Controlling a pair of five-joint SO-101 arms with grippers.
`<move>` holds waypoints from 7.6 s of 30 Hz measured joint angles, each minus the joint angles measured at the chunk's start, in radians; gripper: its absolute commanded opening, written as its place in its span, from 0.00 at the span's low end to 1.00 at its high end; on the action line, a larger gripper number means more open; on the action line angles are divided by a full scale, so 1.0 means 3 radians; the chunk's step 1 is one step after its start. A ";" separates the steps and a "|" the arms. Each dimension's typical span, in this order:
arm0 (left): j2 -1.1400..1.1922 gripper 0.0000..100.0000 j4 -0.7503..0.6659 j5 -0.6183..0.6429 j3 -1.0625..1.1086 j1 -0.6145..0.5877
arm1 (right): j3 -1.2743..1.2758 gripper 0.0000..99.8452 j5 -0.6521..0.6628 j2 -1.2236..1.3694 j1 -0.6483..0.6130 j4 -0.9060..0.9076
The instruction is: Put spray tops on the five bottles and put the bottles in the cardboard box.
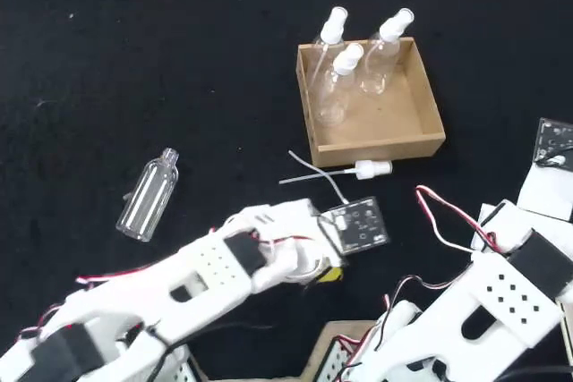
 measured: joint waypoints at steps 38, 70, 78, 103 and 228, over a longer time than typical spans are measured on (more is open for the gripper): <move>0.2220 0.09 -0.0097 -0.0701 -0.1872 0.0097 | 0.0000 0.18 0.0143 0.0000 0.0276 0.0000; 0.0276 0.23 0.0951 0.0823 -0.0680 -0.0414 | 0.0005 0.18 0.0143 0.0000 0.0297 0.0010; 0.1314 0.23 0.1064 0.0813 -0.1647 -0.0409 | 0.0036 0.18 0.0153 0.0000 0.0297 0.0010; 0.3135 0.23 0.1268 0.1611 -0.3396 -0.0368 | 0.0056 0.18 0.0153 0.0000 0.0297 -0.0031; -0.2123 0.04 0.0210 0.2061 0.0189 -0.2394 | 0.1176 0.17 -0.1268 -0.0066 -0.3519 -0.1683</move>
